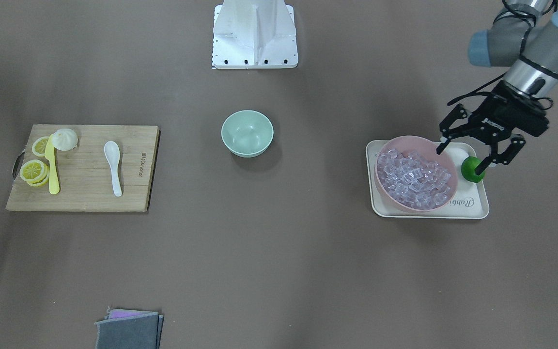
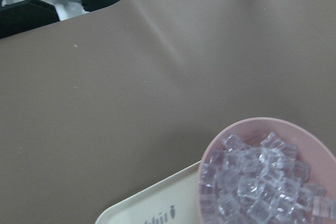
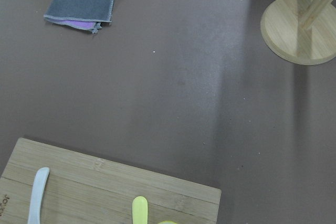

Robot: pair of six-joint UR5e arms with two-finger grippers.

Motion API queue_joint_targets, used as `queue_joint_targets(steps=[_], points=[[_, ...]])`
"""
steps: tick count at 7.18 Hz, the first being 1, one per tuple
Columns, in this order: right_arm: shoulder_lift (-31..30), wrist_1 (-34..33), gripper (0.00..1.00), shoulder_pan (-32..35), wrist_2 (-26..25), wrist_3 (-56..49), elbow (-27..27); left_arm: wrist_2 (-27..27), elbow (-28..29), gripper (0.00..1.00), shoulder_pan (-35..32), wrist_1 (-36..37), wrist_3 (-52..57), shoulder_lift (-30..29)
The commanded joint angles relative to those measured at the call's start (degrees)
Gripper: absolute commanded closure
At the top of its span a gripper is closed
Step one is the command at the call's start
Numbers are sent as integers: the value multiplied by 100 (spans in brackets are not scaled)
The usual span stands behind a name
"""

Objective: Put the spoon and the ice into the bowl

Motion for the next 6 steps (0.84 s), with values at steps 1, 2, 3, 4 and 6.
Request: queue_joint_targets(steps=[1,2,3,4,6], points=[[-14,47,0,-53,-18,13,21,623,-4,6,687,27,60,-46],[-31,56,0,-54,-9,13,21,624,30,8,776,27,68,-38],[-40,56,0,-54,-9,13,21,624,100,11,821,36,103,-29],[-49,56,0,-62,-9,13,21,624,214,13,830,36,103,-46],[-49,56,0,-80,-18,13,21,615,356,22,856,27,156,-47]])
